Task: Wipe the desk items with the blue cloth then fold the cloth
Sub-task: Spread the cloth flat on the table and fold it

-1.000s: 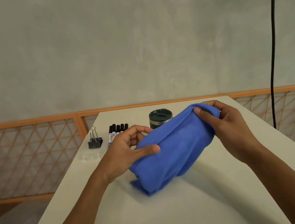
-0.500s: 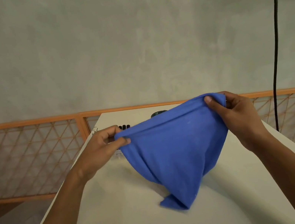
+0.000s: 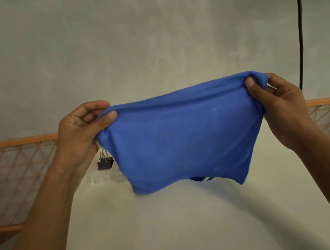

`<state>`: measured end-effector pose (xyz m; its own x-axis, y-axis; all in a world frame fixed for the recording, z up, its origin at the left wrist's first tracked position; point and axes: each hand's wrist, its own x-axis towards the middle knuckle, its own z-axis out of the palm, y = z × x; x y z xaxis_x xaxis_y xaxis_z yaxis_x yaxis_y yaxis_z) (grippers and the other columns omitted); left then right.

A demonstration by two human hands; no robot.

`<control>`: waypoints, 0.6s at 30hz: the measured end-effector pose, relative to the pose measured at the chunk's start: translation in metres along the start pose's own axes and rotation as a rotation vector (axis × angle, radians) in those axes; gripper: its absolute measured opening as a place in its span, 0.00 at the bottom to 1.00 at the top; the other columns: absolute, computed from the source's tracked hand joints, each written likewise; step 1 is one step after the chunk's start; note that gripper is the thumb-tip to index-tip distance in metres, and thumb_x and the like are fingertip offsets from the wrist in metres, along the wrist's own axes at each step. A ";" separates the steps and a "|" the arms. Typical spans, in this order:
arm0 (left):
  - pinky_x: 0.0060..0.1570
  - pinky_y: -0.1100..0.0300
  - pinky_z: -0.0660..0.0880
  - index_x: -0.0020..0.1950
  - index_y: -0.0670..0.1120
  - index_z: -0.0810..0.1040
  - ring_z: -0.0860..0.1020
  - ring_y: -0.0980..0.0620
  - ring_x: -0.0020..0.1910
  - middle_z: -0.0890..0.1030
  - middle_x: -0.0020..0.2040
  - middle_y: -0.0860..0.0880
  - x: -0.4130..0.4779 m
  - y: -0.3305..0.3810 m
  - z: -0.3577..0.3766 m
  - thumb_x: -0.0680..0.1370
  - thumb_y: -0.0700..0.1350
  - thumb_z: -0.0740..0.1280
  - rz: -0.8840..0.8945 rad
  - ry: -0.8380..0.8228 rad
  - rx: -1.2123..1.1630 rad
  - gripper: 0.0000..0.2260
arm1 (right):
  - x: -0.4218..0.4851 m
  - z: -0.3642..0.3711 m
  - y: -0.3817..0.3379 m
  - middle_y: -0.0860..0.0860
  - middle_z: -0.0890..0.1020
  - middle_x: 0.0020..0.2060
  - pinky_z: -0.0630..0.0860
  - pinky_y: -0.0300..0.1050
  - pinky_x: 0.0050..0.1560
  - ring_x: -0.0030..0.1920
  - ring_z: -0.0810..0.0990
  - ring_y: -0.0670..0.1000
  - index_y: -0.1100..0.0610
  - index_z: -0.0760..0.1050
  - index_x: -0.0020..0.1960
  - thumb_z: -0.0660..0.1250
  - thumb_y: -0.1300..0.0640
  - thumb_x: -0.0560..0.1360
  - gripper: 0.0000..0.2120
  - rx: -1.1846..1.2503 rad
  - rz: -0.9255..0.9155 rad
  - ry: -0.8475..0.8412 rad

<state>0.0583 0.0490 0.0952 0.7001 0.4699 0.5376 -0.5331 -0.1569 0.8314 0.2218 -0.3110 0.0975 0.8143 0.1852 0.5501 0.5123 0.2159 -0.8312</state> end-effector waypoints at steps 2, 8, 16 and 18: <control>0.45 0.67 0.81 0.50 0.48 0.87 0.85 0.57 0.42 0.88 0.44 0.52 -0.015 -0.006 -0.015 0.68 0.48 0.82 -0.053 -0.118 -0.022 0.13 | -0.016 -0.010 0.005 0.54 0.87 0.54 0.81 0.44 0.54 0.54 0.86 0.52 0.54 0.84 0.60 0.72 0.50 0.81 0.11 0.041 0.078 -0.097; 0.38 0.63 0.76 0.44 0.48 0.86 0.80 0.54 0.37 0.83 0.40 0.48 -0.060 -0.034 -0.069 0.65 0.58 0.87 -0.377 -0.799 0.199 0.19 | -0.070 -0.052 0.039 0.59 0.84 0.43 0.80 0.43 0.44 0.44 0.83 0.55 0.58 0.85 0.48 0.74 0.60 0.80 0.03 -0.090 0.382 -0.682; 0.50 0.57 0.77 0.48 0.47 0.87 0.81 0.50 0.48 0.85 0.47 0.46 -0.066 -0.053 -0.068 0.78 0.47 0.80 -0.527 -0.963 0.294 0.06 | -0.074 -0.065 0.068 0.62 0.78 0.43 0.77 0.49 0.44 0.42 0.74 0.61 0.58 0.82 0.54 0.73 0.56 0.82 0.05 -0.125 0.620 -1.082; 0.55 0.56 0.78 0.51 0.45 0.87 0.82 0.49 0.51 0.85 0.50 0.44 -0.063 -0.064 -0.062 0.79 0.45 0.77 -0.530 -0.876 0.330 0.05 | -0.070 -0.063 0.071 0.59 0.81 0.44 0.77 0.48 0.45 0.42 0.77 0.57 0.59 0.82 0.54 0.71 0.55 0.83 0.07 -0.127 0.599 -1.046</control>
<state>0.0189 0.0837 -0.0001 0.9708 -0.2189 -0.0982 0.0013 -0.4046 0.9145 0.2184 -0.3687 -0.0055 0.3474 0.9214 -0.1741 0.2005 -0.2544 -0.9461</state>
